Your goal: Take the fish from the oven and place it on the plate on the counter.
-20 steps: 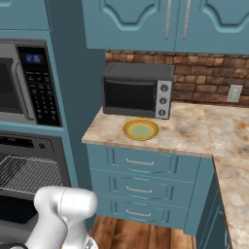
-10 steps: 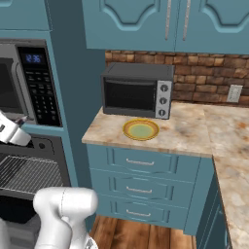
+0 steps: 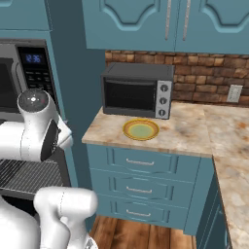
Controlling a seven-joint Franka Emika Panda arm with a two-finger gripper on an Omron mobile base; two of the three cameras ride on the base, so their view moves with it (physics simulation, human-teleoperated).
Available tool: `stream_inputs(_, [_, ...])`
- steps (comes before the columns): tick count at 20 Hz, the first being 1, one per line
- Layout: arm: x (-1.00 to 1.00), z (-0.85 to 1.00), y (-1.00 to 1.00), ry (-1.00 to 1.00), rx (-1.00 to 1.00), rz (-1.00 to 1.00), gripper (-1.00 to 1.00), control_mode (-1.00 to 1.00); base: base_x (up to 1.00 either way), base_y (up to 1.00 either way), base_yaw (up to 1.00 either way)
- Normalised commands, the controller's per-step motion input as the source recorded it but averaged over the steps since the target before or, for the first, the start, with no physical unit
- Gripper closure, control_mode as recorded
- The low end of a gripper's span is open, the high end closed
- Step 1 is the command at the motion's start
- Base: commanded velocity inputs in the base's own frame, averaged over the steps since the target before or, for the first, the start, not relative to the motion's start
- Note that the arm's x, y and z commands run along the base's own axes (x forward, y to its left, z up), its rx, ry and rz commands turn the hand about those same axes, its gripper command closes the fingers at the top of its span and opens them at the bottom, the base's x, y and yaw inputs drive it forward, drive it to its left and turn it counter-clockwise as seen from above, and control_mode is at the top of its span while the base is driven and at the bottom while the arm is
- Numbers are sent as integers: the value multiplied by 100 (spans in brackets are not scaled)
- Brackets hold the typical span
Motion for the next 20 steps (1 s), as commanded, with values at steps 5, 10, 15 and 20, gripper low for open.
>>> stream_inputs(5, [74, -24, -9, 33, -17, -34, 100, -100, 0, 0, 0])
stream_inputs(10, [17, -12, -5, 12, -7, -12, 100, -100, 0, 0, 0])
stream_inputs(15, [41, -16, -78, 0, 0, 0, 100, -100, 0, 0, 0])
stream_inputs(20, [73, -20, -73, 2, 0, -1, 100, -100, 0, 0, 0])
